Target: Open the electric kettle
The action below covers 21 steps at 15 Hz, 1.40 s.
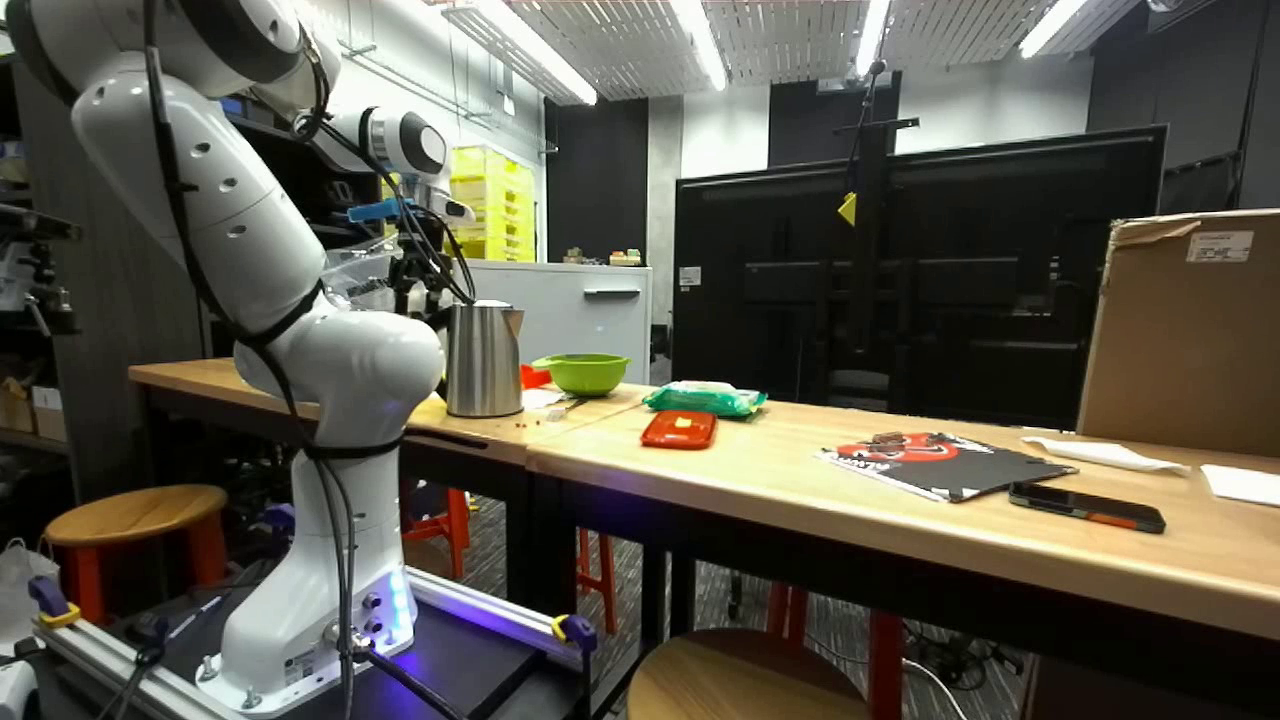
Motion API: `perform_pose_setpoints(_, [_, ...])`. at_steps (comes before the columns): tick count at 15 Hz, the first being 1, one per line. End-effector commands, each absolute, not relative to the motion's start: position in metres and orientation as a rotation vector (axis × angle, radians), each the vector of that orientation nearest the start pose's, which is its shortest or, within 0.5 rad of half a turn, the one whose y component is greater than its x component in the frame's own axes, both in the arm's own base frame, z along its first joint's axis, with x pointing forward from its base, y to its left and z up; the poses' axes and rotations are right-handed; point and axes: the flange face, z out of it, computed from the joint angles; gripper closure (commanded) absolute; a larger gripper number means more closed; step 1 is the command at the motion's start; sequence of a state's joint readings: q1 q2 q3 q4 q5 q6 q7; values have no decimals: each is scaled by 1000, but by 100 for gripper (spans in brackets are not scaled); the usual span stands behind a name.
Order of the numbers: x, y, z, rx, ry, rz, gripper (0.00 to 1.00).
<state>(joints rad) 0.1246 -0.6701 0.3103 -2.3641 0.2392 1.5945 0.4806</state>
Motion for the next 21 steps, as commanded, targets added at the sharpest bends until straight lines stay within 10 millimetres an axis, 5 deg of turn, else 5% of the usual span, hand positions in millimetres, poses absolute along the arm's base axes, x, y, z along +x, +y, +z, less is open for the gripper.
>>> perform_pose_setpoints(1, [295,184,538,-3133,222,204,0])
perform_pose_setpoints(10, [301,187,541,-3197,95,121,0])
perform_pose_setpoints(21, [310,191,574,-3192,25,-204,0])
